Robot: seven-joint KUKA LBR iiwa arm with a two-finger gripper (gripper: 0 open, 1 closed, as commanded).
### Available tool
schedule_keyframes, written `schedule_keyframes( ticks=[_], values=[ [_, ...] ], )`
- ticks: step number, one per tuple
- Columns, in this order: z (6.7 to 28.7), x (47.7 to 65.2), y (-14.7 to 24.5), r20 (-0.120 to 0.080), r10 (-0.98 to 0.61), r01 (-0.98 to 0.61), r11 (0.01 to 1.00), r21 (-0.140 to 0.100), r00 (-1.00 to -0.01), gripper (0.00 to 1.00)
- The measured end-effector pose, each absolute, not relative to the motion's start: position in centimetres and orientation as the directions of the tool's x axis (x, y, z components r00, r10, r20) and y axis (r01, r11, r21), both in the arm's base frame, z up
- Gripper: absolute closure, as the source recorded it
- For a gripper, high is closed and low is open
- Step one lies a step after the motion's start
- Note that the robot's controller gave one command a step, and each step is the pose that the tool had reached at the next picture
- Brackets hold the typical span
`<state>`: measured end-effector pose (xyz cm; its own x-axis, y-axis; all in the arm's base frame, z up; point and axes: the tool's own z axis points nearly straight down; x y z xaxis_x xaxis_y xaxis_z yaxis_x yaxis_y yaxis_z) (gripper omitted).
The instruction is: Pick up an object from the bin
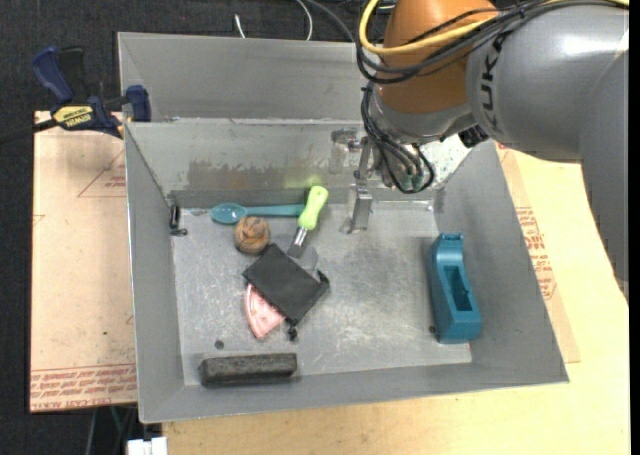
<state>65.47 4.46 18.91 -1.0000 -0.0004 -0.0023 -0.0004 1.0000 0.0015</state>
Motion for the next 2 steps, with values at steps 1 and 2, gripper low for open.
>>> schedule_keyframes(
  ticks=[1,2],
  values=[
    [14.8,64.4,11.3,-0.004,0.083,0.083,0.997,0.003,-0.997,0.0],
    [11.9,60.3,11.1,-0.006,0.117,0.117,0.993,0.002,-0.993,0.0]
  ],
)
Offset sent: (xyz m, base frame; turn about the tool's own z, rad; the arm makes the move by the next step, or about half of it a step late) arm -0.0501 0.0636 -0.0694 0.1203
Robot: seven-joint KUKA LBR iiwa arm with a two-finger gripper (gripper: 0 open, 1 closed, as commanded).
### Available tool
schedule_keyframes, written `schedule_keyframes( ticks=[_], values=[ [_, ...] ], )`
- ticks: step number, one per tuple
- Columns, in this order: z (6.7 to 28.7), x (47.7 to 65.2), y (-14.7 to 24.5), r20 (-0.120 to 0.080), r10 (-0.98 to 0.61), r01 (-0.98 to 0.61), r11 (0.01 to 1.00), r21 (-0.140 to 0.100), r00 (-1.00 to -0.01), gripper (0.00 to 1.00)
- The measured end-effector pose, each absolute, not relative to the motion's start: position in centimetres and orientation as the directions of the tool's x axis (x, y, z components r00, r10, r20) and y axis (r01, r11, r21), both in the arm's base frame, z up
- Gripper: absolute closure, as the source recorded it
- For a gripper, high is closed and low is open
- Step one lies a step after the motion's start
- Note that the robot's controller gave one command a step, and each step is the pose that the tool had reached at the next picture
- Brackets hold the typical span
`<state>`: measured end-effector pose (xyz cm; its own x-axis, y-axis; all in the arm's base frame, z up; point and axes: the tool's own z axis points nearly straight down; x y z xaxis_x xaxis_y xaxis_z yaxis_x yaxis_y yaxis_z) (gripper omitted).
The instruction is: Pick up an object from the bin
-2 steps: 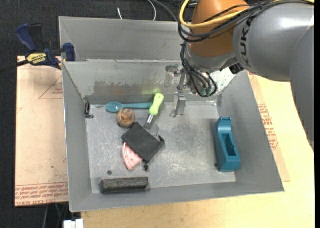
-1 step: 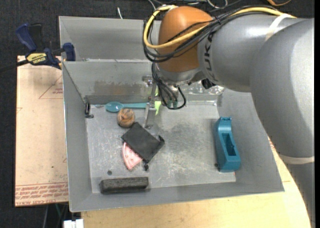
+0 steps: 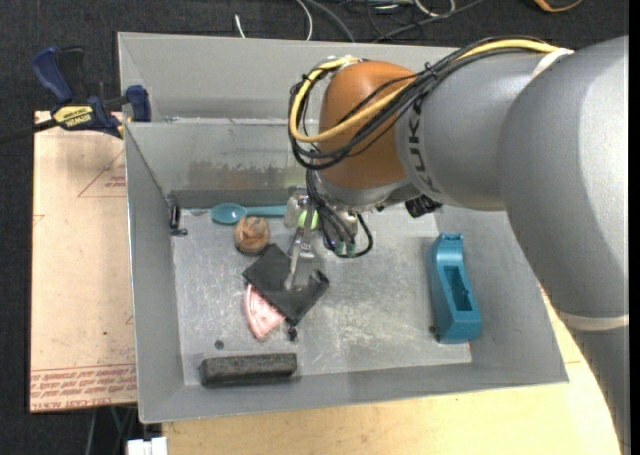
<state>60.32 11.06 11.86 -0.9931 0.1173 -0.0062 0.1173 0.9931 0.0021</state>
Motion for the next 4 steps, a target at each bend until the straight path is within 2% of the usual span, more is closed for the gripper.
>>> schedule_keyframes(
  ticks=[1,2,3,4],
  values=[
    [8.4,59.4,12.4,-0.009,0.212,0.212,0.977,0.006,-0.977,0.0],
    [7.3,58.1,11.1,-0.013,0.161,0.161,0.987,0.004,-0.987,1.0],
    [7.1,58.1,11.1,-0.013,0.161,0.161,0.987,0.004,-0.987,0.0],
    [7.3,58.2,11.1,-0.015,0.161,0.161,0.987,0.004,-0.987,1.0]
  ],
)
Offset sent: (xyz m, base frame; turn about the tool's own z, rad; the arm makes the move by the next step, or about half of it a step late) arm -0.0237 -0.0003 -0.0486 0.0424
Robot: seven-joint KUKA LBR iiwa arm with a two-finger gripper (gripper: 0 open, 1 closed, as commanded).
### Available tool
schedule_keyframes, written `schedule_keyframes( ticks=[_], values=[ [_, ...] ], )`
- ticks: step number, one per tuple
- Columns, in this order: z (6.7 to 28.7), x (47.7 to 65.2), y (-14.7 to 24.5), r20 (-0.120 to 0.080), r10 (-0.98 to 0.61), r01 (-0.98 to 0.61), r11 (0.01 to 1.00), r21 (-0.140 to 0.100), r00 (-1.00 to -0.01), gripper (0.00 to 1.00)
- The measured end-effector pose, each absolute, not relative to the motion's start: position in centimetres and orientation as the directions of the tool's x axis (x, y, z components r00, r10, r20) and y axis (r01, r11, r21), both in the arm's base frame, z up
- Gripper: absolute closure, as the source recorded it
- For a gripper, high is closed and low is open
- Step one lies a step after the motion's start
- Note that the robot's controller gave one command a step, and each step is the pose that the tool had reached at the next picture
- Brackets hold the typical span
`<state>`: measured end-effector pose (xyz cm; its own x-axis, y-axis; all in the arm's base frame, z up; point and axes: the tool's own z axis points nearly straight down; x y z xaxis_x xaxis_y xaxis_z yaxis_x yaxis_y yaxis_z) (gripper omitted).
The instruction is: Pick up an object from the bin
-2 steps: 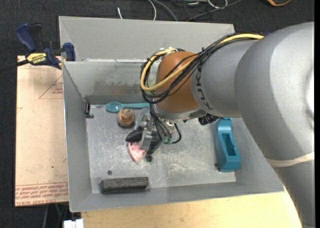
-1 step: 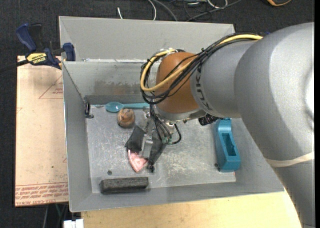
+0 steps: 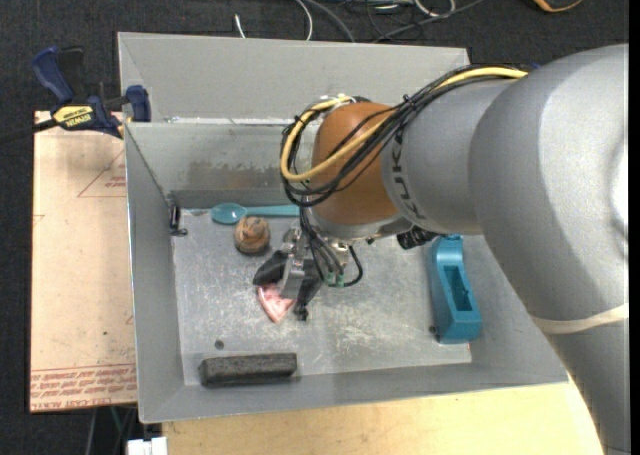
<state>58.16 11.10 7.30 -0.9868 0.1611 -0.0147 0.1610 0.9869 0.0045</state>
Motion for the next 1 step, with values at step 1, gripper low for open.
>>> schedule_keyframes(
  ticks=[1],
  values=[
    [7.31,58.18,11.09,-0.015,0.161,0.161,0.987,0.005,-0.987,1.0]
  ],
)
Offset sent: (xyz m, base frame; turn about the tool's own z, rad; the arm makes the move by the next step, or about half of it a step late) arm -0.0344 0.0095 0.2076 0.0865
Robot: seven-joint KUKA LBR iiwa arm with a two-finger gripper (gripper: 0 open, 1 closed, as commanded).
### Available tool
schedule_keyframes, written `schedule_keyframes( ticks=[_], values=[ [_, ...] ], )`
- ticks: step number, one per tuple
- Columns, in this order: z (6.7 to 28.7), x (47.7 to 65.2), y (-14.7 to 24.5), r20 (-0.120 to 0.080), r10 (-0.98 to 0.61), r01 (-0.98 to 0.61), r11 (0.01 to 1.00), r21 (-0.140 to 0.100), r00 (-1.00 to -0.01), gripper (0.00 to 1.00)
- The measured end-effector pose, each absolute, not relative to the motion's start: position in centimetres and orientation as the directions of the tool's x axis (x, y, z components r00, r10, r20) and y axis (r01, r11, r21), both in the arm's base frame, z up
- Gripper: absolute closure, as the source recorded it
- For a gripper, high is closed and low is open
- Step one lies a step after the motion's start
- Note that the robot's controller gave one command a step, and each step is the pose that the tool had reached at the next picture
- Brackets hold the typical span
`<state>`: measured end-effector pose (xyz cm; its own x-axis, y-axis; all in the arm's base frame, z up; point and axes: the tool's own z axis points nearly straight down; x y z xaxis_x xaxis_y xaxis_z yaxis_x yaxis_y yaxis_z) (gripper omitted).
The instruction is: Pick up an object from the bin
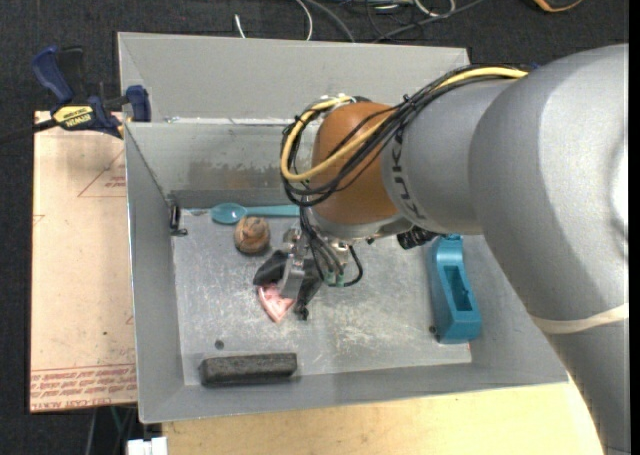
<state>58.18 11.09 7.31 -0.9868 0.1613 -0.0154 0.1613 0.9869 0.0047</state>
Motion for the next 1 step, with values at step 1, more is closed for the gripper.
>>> schedule_keyframes(
  ticks=[1],
  values=[
    [13.01,56.86,11.34,-0.007,0.184,0.184,0.983,0.002,-0.983,1.0]
  ],
)
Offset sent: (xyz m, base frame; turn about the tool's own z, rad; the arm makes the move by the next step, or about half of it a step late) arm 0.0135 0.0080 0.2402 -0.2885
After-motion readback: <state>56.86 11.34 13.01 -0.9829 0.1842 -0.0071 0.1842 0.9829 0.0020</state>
